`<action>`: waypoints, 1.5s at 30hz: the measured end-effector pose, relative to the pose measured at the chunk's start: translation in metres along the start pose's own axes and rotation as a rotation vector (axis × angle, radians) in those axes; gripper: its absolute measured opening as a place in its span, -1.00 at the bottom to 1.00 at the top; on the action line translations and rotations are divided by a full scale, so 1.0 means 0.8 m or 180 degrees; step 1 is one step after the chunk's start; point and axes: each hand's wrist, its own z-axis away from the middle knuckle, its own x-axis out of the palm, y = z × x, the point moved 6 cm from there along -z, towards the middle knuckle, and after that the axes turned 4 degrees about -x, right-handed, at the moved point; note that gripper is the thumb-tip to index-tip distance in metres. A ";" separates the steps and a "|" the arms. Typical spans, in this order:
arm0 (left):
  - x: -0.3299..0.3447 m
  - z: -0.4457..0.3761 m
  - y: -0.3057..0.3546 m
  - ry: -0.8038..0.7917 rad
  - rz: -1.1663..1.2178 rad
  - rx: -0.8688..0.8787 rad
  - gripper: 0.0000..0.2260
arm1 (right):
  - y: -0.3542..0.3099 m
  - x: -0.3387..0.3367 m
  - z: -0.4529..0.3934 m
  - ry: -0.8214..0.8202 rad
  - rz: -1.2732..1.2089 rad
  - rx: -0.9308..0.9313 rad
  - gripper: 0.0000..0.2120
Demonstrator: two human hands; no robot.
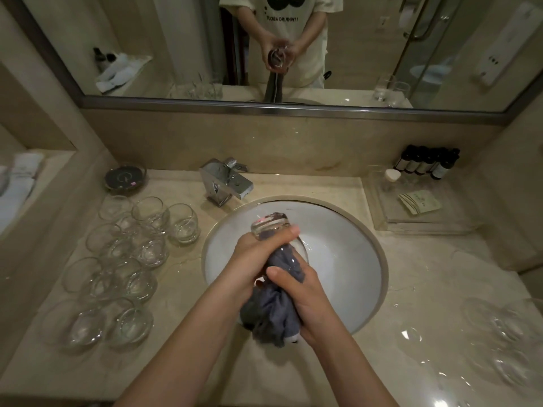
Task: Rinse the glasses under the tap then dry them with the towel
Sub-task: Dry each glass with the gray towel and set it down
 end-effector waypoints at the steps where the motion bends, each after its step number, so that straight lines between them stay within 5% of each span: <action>1: 0.005 0.006 0.006 0.0067 -0.0002 0.0268 -0.77 | -0.002 0.000 -0.001 -0.0040 -0.0014 -0.0026 -0.43; 4: 0.016 0.017 0.019 -0.0198 0.0061 0.0617 -0.66 | -0.004 0.001 0.003 -0.0277 -0.0800 0.0118 -0.25; 9: 0.011 0.011 0.013 -0.0955 0.0068 0.0333 -0.53 | 0.001 0.000 0.011 -0.0138 -0.1626 0.0486 -0.01; 13: 0.008 0.013 0.017 -0.0546 -0.0247 0.0051 -0.47 | -0.010 -0.005 0.004 -0.0213 -0.0951 0.0330 -0.15; 18: 0.018 0.016 0.007 0.0108 0.0375 0.0241 -0.78 | -0.008 -0.009 -0.002 -0.0155 -0.0104 0.0032 -0.27; 21: 0.022 0.012 0.014 -0.0485 0.0222 0.0573 -0.62 | 0.007 -0.016 0.008 -0.0258 -0.1199 0.0560 -0.31; 23: 0.030 0.013 0.022 -0.1224 0.0241 0.0645 -0.55 | -0.001 0.004 0.021 -0.0679 -0.1849 0.0584 -0.44; 25: 0.032 0.012 0.027 -0.1585 0.0306 0.0659 -0.43 | -0.006 0.005 0.020 -0.0572 -0.1970 0.0496 -0.42; 28: 0.026 0.007 0.027 -0.0954 0.0179 0.0277 -0.31 | -0.016 -0.001 0.008 -0.0177 -0.1687 0.0374 -0.19; 34: 0.027 0.013 0.011 0.0266 0.0122 0.0347 -0.64 | -0.024 -0.009 -0.009 -0.0017 0.0058 -0.0121 -0.51; 36: 0.025 0.011 0.009 0.0174 0.0128 0.0286 -0.70 | -0.019 -0.010 -0.004 -0.0038 -0.0246 0.0014 -0.38; 40: 0.025 0.001 0.003 -0.0600 0.0112 0.0076 -0.46 | 0.004 -0.015 0.010 0.0200 -0.1593 0.0627 0.15; 43: 0.023 -0.002 0.005 -0.0857 -0.0024 -0.0044 -0.35 | -0.003 -0.011 0.011 0.0110 -0.1801 0.0503 0.02; 45: 0.021 -0.005 0.009 -0.0750 -0.0116 -0.0184 -0.37 | -0.012 -0.015 0.007 0.0057 -0.1198 0.0281 -0.20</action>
